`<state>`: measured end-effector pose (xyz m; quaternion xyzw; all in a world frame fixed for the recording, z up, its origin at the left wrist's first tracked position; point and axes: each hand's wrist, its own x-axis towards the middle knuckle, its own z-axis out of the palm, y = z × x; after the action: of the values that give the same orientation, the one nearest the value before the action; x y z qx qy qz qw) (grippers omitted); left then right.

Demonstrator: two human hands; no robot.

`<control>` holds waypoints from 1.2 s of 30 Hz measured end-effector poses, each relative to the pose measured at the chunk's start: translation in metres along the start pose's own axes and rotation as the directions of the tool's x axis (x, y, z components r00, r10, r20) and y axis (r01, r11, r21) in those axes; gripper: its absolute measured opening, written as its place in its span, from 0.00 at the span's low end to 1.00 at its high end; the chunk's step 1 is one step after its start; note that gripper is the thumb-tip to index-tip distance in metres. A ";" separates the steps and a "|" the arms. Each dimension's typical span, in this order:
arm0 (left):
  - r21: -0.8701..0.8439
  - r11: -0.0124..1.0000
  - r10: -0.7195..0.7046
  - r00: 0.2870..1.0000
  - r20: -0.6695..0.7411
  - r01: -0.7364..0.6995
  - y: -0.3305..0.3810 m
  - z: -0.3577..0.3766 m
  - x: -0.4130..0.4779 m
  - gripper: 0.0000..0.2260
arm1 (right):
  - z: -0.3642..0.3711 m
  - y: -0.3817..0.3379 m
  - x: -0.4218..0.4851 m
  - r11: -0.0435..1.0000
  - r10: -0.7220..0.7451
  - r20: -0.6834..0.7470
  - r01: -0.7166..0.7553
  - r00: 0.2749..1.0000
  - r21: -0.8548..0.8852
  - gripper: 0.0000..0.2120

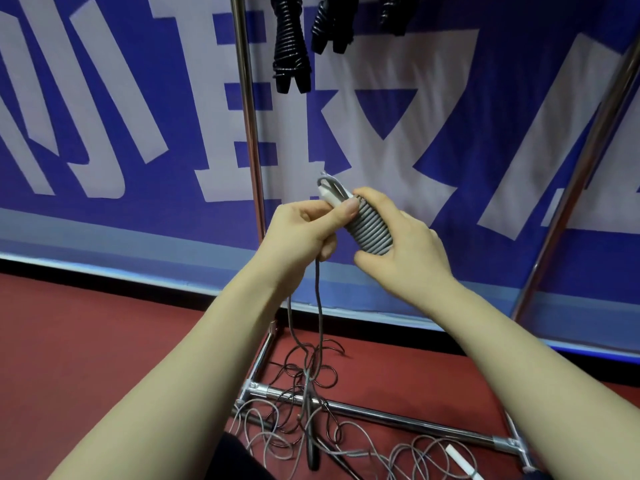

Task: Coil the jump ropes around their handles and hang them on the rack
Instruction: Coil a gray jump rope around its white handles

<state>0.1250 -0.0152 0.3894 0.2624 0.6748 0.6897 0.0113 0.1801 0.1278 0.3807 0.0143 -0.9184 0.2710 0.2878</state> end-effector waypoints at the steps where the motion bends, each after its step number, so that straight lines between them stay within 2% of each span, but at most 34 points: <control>1: 0.024 1.000 0.008 0.999 0.048 -0.009 0.001 -0.004 0.000 0.12 | -0.002 0.000 -0.001 1.000 0.003 0.002 -0.003 1.000 0.018 0.33; 7: -0.035 0.999 0.050 0.927 0.372 -0.040 -0.001 -0.030 0.001 0.10 | -0.005 0.002 -0.002 0.960 0.020 0.048 -0.033 0.999 0.278 0.30; 9: -0.057 0.997 0.074 0.935 0.348 -0.058 -0.001 -0.030 0.000 0.09 | -0.005 0.001 -0.003 0.922 0.011 0.080 -0.041 0.997 0.386 0.29; 13: -0.045 0.990 0.142 0.978 0.152 -0.137 -0.002 -0.020 0.002 0.10 | -0.008 0.000 0.001 0.752 0.048 0.201 -0.168 0.978 0.637 0.31; 18: 0.018 0.986 0.165 0.982 0.088 -0.167 -0.006 -0.016 0.008 0.12 | -0.006 0.003 0.004 0.531 -0.011 0.333 -0.277 0.943 0.801 0.31; 20: 0.045 0.981 0.184 0.978 0.100 -0.189 -0.006 -0.015 0.008 0.12 | -0.008 0.001 0.003 0.433 -0.072 0.413 -0.345 0.908 0.833 0.27; 22: -0.010 0.980 0.199 0.974 0.106 -0.199 -0.005 -0.013 0.007 0.10 | -0.009 0.001 0.003 0.345 -0.133 0.493 -0.427 0.859 0.836 0.24; 25: -0.116 0.977 0.197 0.970 0.142 -0.181 -0.001 -0.011 0.006 0.11 | -0.007 0.004 0.005 0.205 -0.256 0.567 -0.529 0.783 0.824 0.29; 29: -0.226 0.965 0.191 0.948 0.255 -0.133 0.006 -0.015 0.001 0.13 | -0.008 0.008 0.006 0.031 -0.452 0.588 -0.647 0.671 0.762 0.28; 31: -0.217 0.965 0.203 0.947 0.248 -0.150 0.009 -0.015 -0.001 0.12 | -0.009 0.010 0.006 -0.014 -0.492 0.595 -0.690 0.635 0.724 0.27; 32: -0.207 0.966 0.199 0.954 0.223 -0.153 0.009 -0.015 -0.001 0.09 | -0.008 0.011 0.006 -0.029 -0.487 0.595 -0.693 0.639 0.721 0.27; 34: -0.164 0.973 0.186 0.973 0.135 -0.163 0.007 -0.016 0.001 0.10 | -0.008 0.009 0.006 -0.019 -0.391 0.592 -0.649 0.705 0.761 0.27; 36: -0.096 0.981 0.178 0.982 0.064 -0.172 0.005 -0.018 0.003 0.15 | -0.009 0.003 0.006 0.113 -0.190 0.591 -0.580 0.784 0.807 0.22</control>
<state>0.1171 -0.0306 0.3957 0.3445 0.6165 0.7078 -0.0133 0.1791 0.1359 0.3891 0.1464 -0.5399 0.8198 -0.1226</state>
